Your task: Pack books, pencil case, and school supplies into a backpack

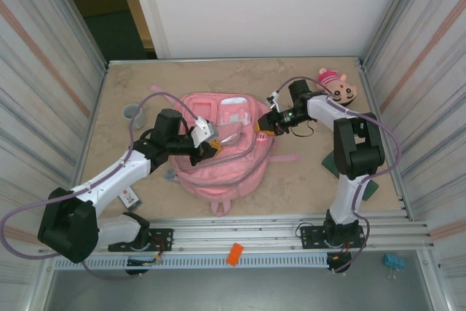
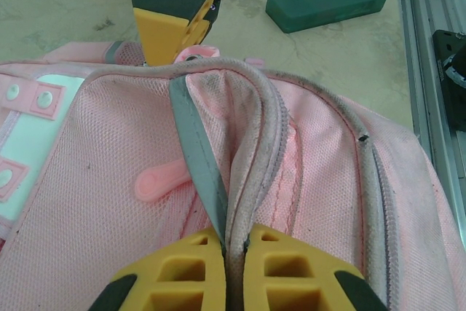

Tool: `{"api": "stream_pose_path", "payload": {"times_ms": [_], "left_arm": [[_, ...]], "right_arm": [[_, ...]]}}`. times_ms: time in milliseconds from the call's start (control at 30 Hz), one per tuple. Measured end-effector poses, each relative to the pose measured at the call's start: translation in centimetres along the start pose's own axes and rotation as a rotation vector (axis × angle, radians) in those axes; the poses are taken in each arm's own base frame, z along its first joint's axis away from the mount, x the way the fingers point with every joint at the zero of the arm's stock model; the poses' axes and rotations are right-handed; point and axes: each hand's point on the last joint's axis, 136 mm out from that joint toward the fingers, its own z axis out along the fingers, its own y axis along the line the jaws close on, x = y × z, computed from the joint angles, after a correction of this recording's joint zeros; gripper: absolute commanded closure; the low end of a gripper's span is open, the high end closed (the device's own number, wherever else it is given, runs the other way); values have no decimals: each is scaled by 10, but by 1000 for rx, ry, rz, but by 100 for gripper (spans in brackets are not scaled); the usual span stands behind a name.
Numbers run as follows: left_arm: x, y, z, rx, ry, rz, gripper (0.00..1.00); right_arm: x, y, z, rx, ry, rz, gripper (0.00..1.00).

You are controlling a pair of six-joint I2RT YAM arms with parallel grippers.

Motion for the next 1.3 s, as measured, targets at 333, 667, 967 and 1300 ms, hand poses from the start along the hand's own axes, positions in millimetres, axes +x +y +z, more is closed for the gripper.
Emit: {"api": "stream_pose_path", "payload": {"times_ms": [333, 667, 967, 1300], "left_arm": [[0, 0, 0, 0, 0, 1, 98], [0, 0, 0, 0, 1, 6, 98], [0, 0, 0, 1, 1, 15, 97], [-1, -1, -1, 1, -1, 17, 97]], "right_arm": [[-2, -6, -5, 86, -20, 14, 97], [-7, 2, -14, 313, -51, -101, 100], [-13, 12, -25, 541, -70, -343, 100], [-8, 26, -31, 557, -36, -433, 100]]}}
